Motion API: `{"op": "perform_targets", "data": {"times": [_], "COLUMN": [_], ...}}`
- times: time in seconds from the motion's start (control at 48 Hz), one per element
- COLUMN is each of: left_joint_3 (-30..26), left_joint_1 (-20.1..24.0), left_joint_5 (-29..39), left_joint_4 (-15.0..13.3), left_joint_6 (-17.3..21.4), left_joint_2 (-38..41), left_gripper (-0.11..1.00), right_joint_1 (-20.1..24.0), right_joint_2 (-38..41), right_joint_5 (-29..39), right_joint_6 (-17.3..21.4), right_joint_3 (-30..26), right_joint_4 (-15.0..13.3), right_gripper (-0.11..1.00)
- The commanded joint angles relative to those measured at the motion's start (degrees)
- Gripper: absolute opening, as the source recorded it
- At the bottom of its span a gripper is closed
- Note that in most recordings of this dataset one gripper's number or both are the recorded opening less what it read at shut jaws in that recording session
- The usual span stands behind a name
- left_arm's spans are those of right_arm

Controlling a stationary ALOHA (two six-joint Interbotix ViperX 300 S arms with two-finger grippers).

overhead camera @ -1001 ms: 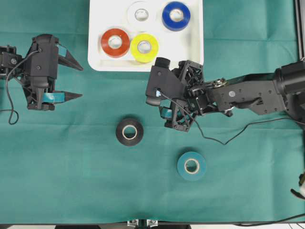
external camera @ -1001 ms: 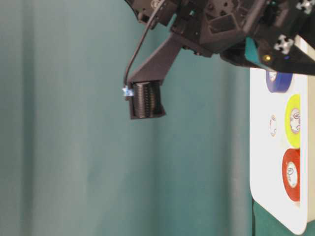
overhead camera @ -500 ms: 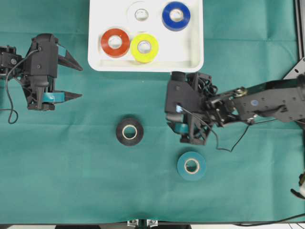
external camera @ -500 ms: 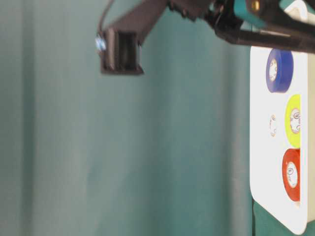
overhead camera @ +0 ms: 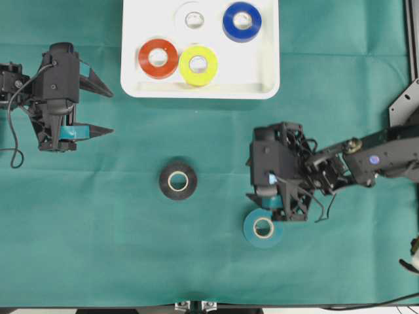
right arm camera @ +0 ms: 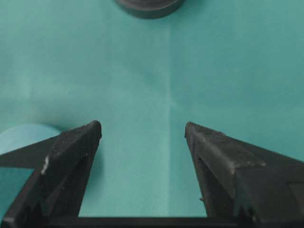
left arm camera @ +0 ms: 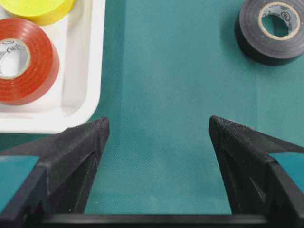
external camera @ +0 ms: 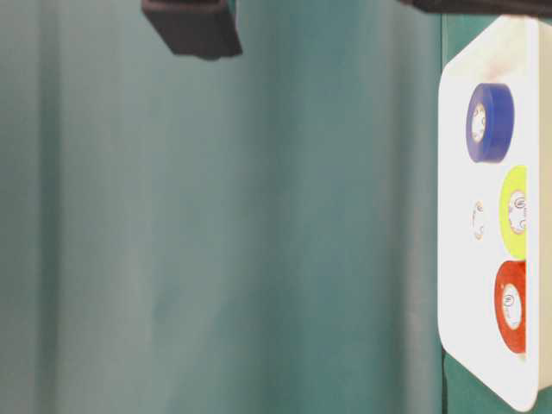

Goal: Put the tape alternately from left to right into the white case.
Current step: 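Move the right gripper to the teal roll and grasp its hole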

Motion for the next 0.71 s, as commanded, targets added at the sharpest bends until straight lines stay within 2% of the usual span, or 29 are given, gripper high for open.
{"op": "perform_targets", "data": {"times": [0.0, 0.334, 0.479, 0.688], "left_joint_3": [-0.6, -0.5, -0.6, -1.0], "left_joint_1": [-0.2, -0.2, -0.2, -0.2], "left_joint_5": [-0.5, -2.6, -3.5, -3.7], "left_joint_4": [-0.1, -0.1, -0.1, -0.2], "left_joint_6": [-0.2, -2.4, -2.7, -2.9], "left_joint_2": [-0.4, 0.1, 0.4, 1.1], "left_gripper": [0.86, 0.86, 0.86, 0.86], "right_joint_1": [1.8, 4.6, 5.8, 6.3], "right_joint_2": [-1.3, -1.0, 0.3, 2.3], "right_joint_5": [-0.4, -2.3, -5.8, -7.3], "right_joint_6": [0.1, 0.4, 1.2, 2.6], "right_joint_3": [-0.3, 1.8, 2.4, 2.5], "right_joint_4": [0.2, 3.4, 3.7, 3.7], "right_gripper": [0.78, 0.78, 0.78, 0.79]}}
